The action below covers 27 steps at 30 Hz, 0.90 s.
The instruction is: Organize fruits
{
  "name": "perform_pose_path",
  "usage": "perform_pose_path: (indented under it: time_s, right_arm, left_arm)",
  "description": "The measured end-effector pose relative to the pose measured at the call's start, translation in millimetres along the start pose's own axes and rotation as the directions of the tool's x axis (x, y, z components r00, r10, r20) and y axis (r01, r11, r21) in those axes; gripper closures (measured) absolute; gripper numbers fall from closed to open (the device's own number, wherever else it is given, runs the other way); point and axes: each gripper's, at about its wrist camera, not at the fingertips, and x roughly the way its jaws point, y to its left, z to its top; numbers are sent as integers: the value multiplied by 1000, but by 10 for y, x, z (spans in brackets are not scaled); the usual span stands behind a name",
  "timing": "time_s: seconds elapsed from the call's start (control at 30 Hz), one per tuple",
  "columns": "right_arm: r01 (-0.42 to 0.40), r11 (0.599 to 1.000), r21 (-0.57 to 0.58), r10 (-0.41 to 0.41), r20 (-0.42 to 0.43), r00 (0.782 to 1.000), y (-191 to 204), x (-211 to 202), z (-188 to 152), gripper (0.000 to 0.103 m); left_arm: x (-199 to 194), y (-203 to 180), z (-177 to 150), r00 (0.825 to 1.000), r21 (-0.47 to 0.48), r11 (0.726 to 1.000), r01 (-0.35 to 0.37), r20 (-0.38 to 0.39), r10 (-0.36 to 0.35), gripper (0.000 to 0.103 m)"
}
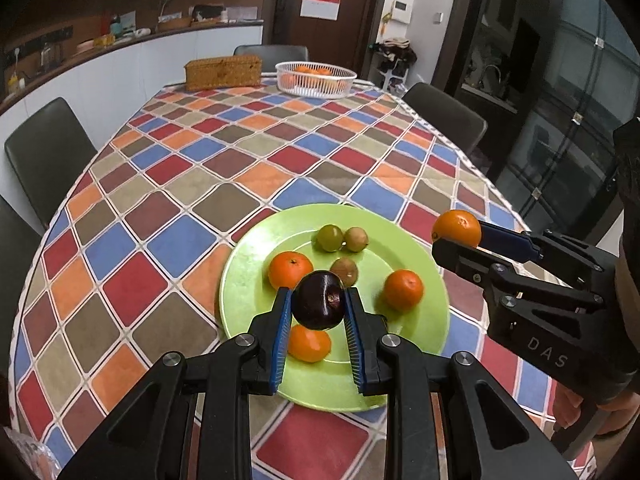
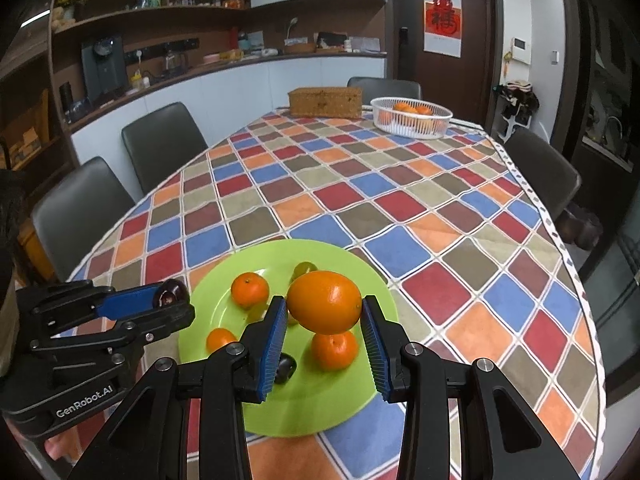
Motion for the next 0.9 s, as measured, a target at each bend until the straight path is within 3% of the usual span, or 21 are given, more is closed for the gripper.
perform_pose_path:
  time_s: [0.23,0.67,0.9]
  right_arm:
    - [18,1000,-25,-20,-51,998,9,290,23,64]
    - [-37,998,60,47,-175,984,-105,755,37,64]
    - [-34,998,61,46,-200,979,-112,795,-20,62]
  left_arm:
    - [197,53,33,999,4,1000,-9,-44,9,77]
    - [466,84,73,993,9,1000,-23,-115,24,77]
    - [387,21,63,995,38,999,-31,-94,35,70]
